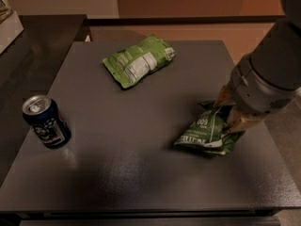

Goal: Move green jalapeno chip bag near green rice chip bag

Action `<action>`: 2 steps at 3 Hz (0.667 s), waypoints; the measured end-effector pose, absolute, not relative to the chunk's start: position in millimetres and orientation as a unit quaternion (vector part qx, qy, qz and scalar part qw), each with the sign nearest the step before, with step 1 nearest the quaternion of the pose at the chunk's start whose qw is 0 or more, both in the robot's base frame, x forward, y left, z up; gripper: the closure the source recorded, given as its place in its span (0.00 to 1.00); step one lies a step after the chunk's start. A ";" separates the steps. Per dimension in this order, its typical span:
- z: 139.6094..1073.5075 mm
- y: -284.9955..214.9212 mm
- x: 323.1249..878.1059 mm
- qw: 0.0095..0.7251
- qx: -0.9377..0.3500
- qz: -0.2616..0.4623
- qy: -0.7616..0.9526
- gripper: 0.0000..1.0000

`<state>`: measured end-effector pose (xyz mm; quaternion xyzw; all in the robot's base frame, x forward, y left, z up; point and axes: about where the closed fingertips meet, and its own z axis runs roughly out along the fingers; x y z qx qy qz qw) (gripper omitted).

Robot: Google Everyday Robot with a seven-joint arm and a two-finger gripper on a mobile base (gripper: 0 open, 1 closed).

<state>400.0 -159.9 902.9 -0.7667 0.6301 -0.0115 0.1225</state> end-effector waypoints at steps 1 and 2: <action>915.2 -150.4 436.5 0.158 -0.742 -0.031 0.651 1.00; 924.4 -133.9 477.8 0.191 -0.733 -0.041 0.652 1.00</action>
Offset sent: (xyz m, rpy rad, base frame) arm 0.1313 0.0459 0.0298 0.1262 -0.1869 -0.0942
